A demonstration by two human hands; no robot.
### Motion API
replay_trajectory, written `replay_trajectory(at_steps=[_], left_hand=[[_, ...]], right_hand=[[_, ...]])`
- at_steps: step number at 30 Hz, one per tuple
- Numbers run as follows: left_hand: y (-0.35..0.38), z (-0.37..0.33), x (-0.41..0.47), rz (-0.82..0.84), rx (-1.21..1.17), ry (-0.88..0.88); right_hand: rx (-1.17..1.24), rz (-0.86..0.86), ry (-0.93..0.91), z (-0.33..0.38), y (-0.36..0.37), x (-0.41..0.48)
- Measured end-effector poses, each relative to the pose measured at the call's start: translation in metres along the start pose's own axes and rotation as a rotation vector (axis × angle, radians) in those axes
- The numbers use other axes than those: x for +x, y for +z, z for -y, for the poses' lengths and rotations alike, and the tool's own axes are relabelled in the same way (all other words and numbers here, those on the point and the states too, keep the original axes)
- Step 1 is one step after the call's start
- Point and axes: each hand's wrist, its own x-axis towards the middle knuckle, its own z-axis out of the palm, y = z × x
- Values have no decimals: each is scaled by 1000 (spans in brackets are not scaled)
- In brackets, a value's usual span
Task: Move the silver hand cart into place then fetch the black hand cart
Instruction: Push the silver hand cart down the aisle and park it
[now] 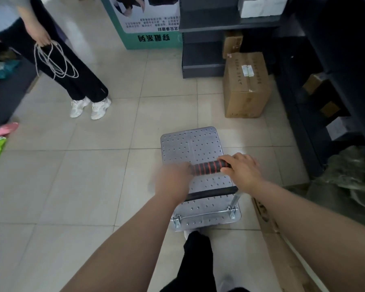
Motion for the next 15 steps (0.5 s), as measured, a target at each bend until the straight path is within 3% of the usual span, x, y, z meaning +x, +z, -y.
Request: replay_trajectory(at_steps=[15], left_hand=[[-64,-15,218,26,-41,-81]], right_hand=[[62,87,-28,-21,-80,233]])
